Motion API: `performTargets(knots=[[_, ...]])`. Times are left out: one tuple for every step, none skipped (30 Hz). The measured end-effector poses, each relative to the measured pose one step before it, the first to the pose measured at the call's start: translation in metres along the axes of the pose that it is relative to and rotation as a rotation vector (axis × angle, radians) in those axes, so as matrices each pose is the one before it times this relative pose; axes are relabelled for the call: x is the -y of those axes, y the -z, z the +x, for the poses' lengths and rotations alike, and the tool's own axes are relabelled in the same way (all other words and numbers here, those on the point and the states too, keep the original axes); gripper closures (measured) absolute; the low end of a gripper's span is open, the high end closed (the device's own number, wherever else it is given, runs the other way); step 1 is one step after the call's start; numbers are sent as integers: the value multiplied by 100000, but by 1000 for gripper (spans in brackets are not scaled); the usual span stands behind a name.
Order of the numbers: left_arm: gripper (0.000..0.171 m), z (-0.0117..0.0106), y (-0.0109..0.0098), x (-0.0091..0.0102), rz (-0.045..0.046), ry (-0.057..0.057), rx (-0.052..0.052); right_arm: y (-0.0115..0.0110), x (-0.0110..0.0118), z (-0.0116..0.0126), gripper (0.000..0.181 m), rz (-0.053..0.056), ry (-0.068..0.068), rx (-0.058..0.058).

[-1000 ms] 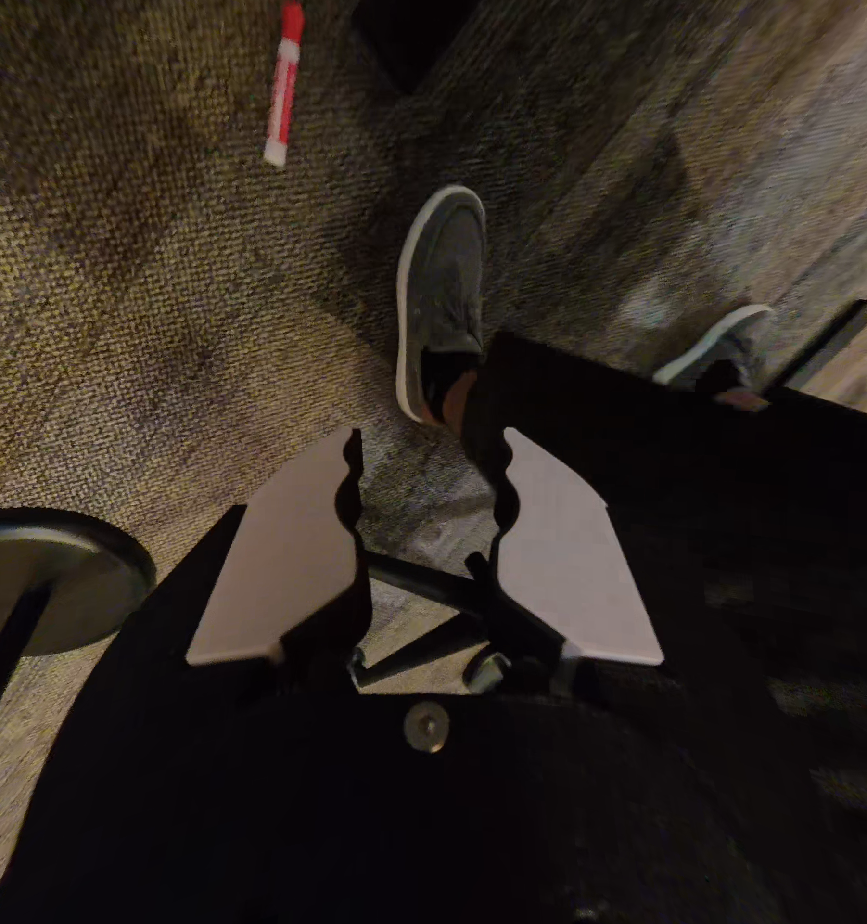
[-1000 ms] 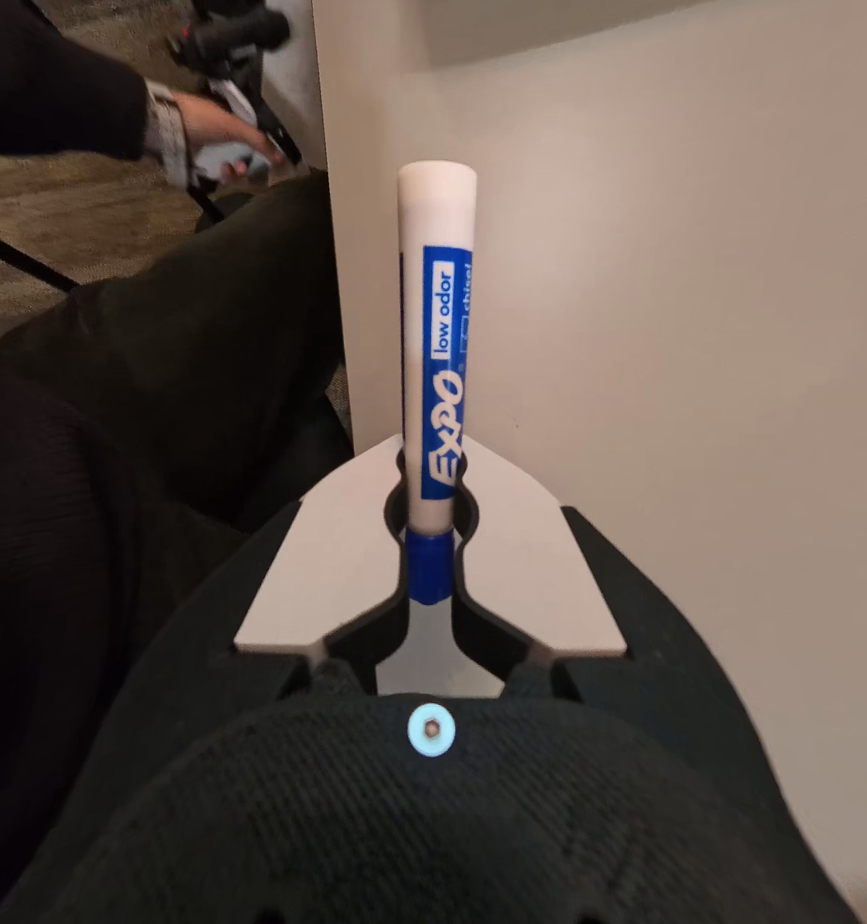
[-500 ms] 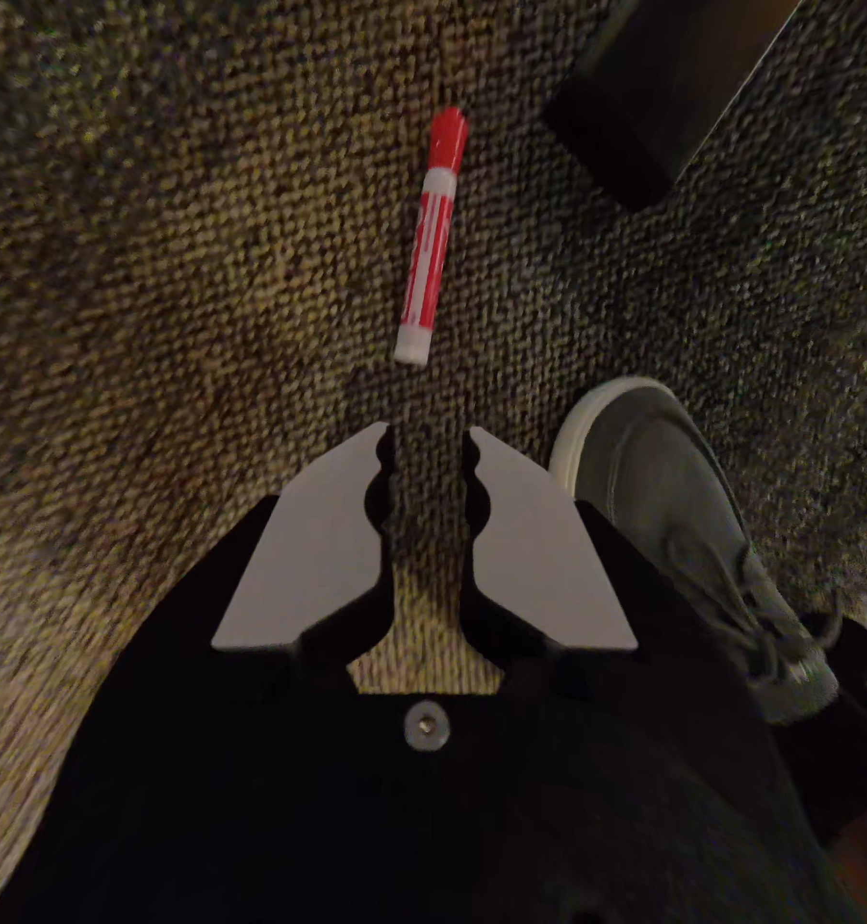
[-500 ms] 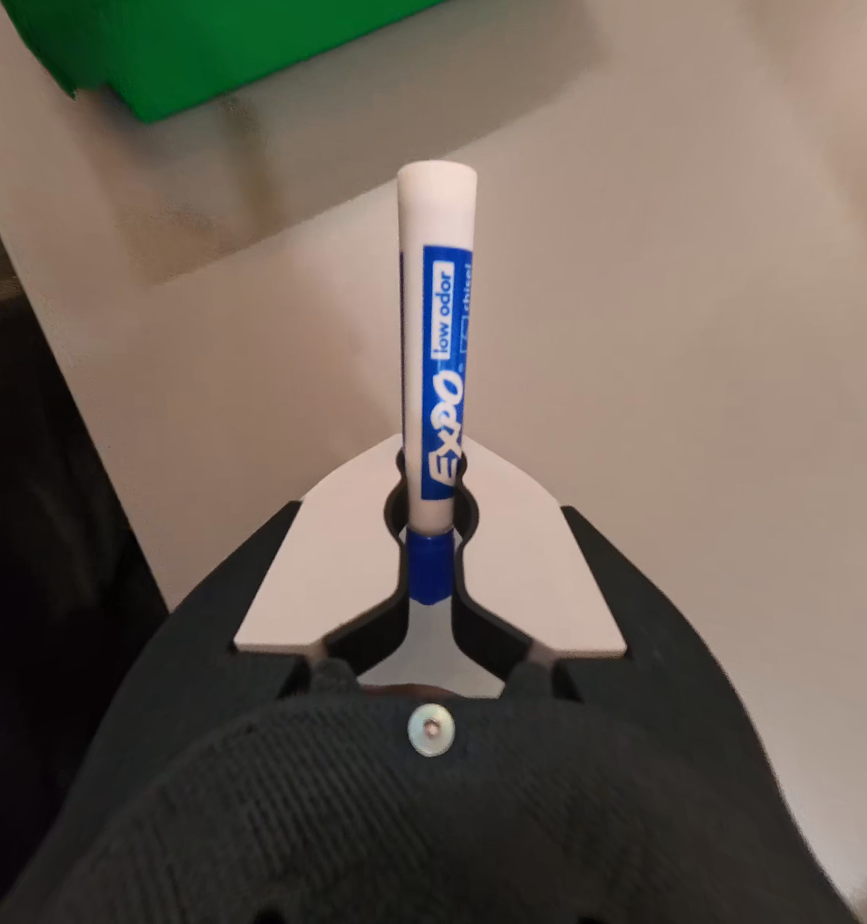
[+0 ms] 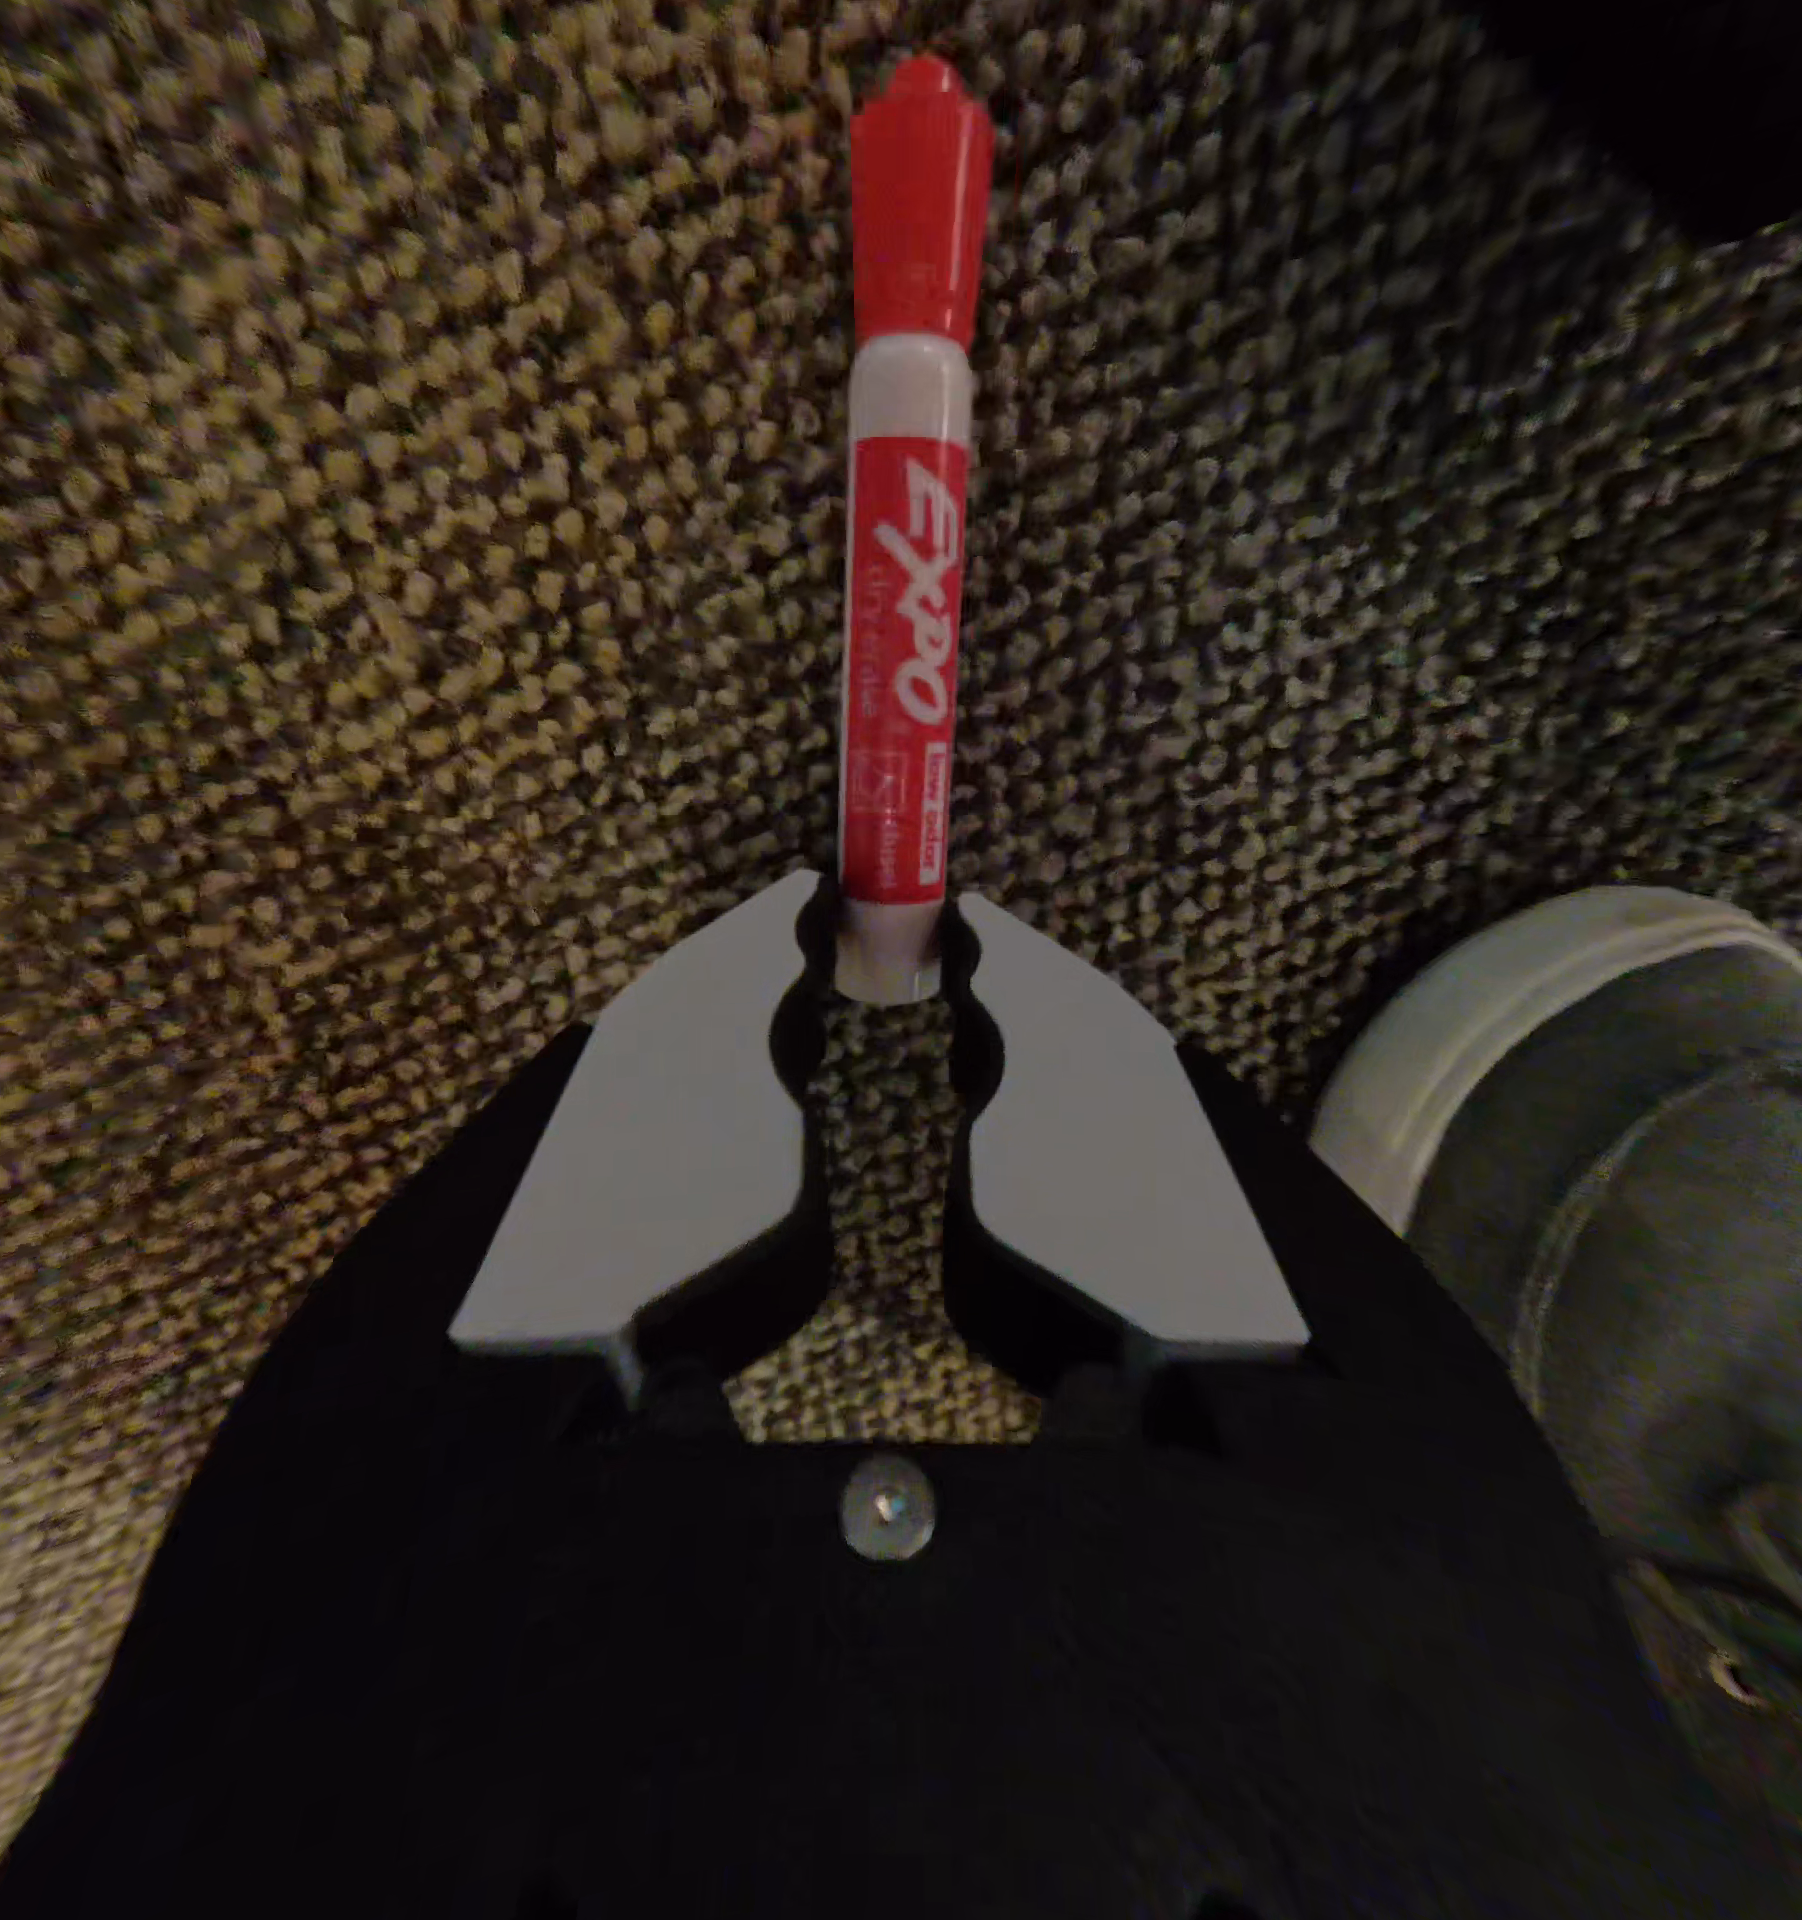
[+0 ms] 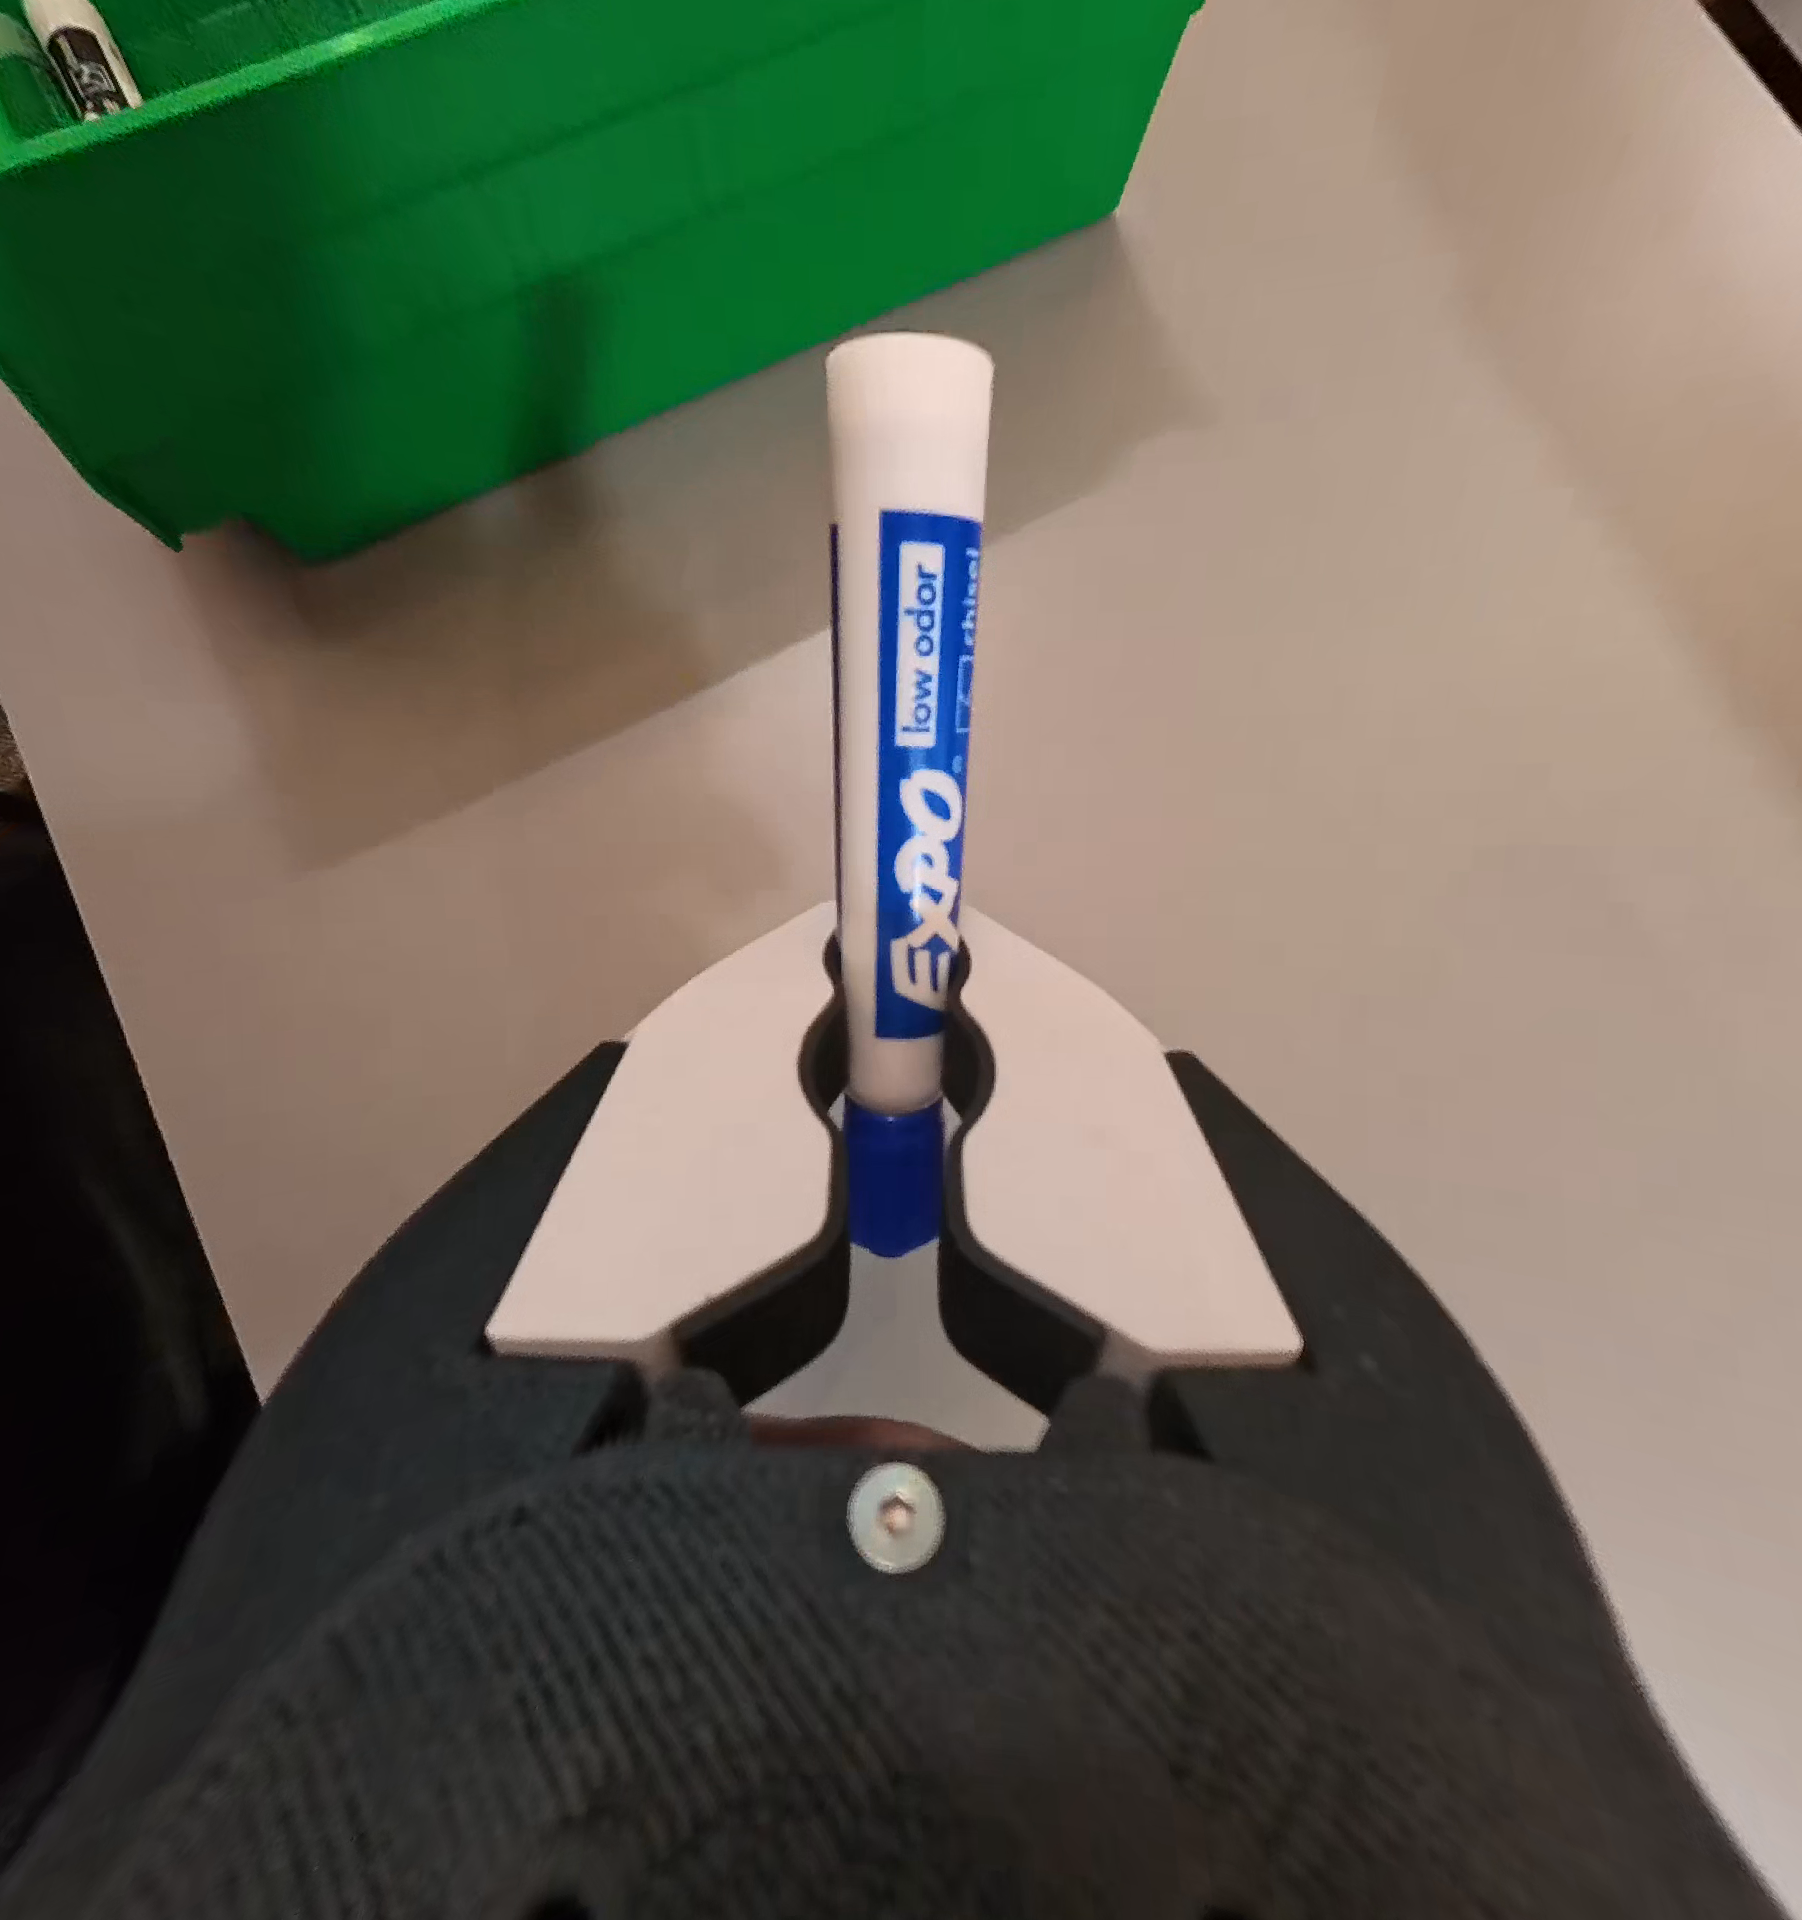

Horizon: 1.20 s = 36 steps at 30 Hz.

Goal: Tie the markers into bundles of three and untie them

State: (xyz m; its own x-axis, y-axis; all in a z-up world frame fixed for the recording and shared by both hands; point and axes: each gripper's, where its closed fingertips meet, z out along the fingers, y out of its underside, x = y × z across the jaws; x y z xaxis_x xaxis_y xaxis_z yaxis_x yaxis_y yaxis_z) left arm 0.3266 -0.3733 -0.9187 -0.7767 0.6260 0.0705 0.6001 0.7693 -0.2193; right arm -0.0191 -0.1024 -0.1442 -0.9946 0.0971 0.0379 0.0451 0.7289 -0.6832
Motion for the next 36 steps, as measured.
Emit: performTargets(knots=[[150,394,445,201,2242,2224,-4662,120,-78,-8,167,957,-321,248],[150,226,638,250,3004,4045,-4069,127,-167,-42,167,739,-699,473],[150,-183,741,35,1743,4867,-1121,158,-228,-64,167,406,-916,702],[150,-67,961,-16,1773,4267,-1903,232,-204,-73,167,835,-680,600],[150,17,1199,-69,1708,3197,-2011,329,-141,-80,167,1040,-447,597],[150,38,1447,-192,1342,1825,-1386,459,-107,-91,167,1040,-544,671],[150,11,1758,-234,1293,30,-609,588,-24,-82,167,1574,-354,535],[150,-61,2094,-140,1599,-1069,293,700,23,-119,167,1990,-298,672],[150,-10,2385,-65,1374,-990,-294,726,-59,-162,167,1569,-896,1128],[150,30,2617,3,855,-1293,-640,732,-265,-125,167,484,-1299,981],[150,-47,2873,183,1008,-2634,-231,696,-484,-176,167,-328,-977,1277],[150,-228,3173,458,1632,-3830,1074,655,-729,-198,167,-1310,-904,1382],[150,-202,3449,817,2192,-4145,1413,623,-896,-93,167,-1655,81,348],[150,-140,3644,1192,3163,-4208,1670,627,-969,-158,167,-1226,1678,277],[151,-43,3729,1483,3663,-3935,1449,612,-991,-245,167,-749,2320,246],[151,129,3670,1743,4046,-3437,793,583,-1100,-286,167,-1411,1797,354],[151,291,3428,1928,4006,-2459,278,510,-1169,-408,167,-1831,465,1437],[151,447,3220,2059,2983,-2886,-184,455,-1008,-411,167,-484,309,1359],[151,361,3203,2373,3710,-3827,1360,442,-900,-339,167,295,1235,378],[150,577,3185,2666,4463,-2742,492,395,-1007,-402,167,-1080,1598,1080],[151,863,3180,2963,5356,-1775,-197,404,-1027,-457,167,-1795,2395,1435],[151,1153,3140,3166,6188,-1744,-265,413,-1002,-443,167,-1930,3291,1411],[151,1599,2881,3048,4623,-2378,-1667,418,-1059,-477,167,-2459,3636,1823],[151,1913,2453,2412,-366,-2472,-2313,444,-1082,-500,167,-2192,4581,1805],[151,1989,2339,2176,-422,-3990,-995,495,-1092,-479,167,-1403,4073,1400],[151,2079,2338,2330,2831,-5693,-174,584,-1015,-463,167,-835,1280,1351],[151,2132,2020,1928,279,-5115,-991,699,-848,-551,167,506,66,1580],[151,2203,1794,1740,-414,-4249,-1888,806,-767,-700,167,1004,455,2057],[151,2361,1628,1774,1001,-3733,-2668,827,-797,-713,167,388,959,1877],[151,2628,1331,1691,718,-3129,-4126,773,-859,-696,167,-351,1366,1820],[151,2910,1000,1716,1479,-2846,-5452,684,-840,-701,167,-433,1648,2165],[151,3082,562,1734,1917,-2864,-6242,591,-694,-624,167,538,2007,1919],[151,3212,63,1669,1540,-3098,-7180,536,-515,-459,167,1249,1379,1204],[151,3238,-422,1638,785,-3878,-8199,497,-344,-238,167,1183,-156,300],[151,3059,-853,1622,572,-5157,-8238,530,-315,-220,167,65,-484,171],[150,2790,-1187,1488,-610,-5677,-8478,568,-385,-155,167,-1189,675,-956]])
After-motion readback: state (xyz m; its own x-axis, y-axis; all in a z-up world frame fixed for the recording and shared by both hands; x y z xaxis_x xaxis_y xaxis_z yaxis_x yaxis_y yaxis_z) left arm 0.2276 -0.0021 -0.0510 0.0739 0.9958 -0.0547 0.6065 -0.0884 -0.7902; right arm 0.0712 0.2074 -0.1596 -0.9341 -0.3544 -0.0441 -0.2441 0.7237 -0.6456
